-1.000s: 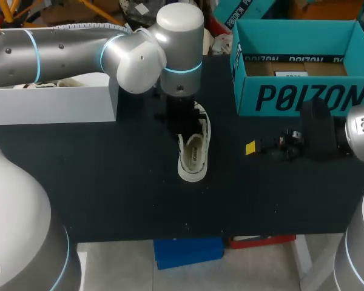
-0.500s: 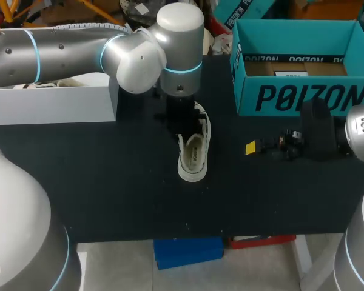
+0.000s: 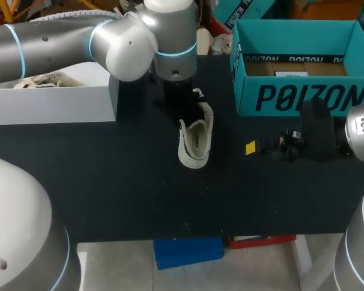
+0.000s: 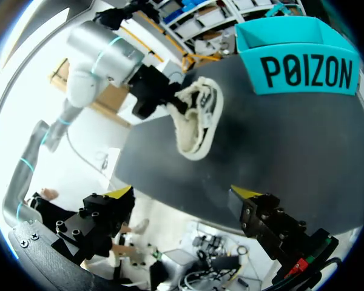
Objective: Take the shoe out of the shoebox, open the shoe tongue, remove and reinsert the insole, then place the shoe into the shoebox
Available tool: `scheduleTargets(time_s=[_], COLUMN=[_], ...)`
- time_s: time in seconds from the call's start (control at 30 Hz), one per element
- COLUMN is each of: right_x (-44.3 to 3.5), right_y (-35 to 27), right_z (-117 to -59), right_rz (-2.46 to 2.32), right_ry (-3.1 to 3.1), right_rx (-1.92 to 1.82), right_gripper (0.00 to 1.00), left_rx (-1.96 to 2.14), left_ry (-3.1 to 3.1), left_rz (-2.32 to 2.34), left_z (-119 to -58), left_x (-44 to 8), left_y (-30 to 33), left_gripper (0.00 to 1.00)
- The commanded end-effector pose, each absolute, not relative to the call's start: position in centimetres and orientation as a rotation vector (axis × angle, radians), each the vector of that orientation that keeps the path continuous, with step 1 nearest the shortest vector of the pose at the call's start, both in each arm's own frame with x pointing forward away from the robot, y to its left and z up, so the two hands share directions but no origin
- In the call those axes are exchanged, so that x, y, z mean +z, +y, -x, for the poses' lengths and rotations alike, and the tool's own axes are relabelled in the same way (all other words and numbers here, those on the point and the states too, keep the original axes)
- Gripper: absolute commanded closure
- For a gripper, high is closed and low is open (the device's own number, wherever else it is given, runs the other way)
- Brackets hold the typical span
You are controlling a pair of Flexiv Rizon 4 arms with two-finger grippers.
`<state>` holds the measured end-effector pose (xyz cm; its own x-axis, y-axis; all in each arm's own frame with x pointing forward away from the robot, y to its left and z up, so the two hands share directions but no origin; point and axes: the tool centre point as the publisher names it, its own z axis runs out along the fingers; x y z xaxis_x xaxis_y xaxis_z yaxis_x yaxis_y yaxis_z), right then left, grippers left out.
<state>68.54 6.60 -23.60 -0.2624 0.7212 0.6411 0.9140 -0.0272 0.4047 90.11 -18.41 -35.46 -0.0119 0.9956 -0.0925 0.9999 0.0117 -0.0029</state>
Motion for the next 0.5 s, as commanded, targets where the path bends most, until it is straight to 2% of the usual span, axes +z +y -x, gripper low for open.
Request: scheduleTargets(time_s=[0.03, 0.27, 0.5], right_x=[-23.6, -23.6, -23.6], right_y=[6.6, 6.6, 6.6], right_z=[-68.5, -68.5, -68.5], right_rz=[1.739, 1.739, 1.739], right_ry=[-2.006, -2.006, -2.006], right_rx=[-1.165, -1.165, -1.165], right_gripper=[0.00, 0.00, 0.00], left_rx=[-0.089, -0.099, -0.232], left_ry=[2.228, 2.460, 2.772], left_rz=[-2.051, -1.686, -1.089], left_z=[-89.4, -90.2, -92.7], left_x=[-29.4, -23.4, -19.6], left_y=[-16.4, -15.9, -12.9], left_gripper=[1.00, 1.00, 1.00])
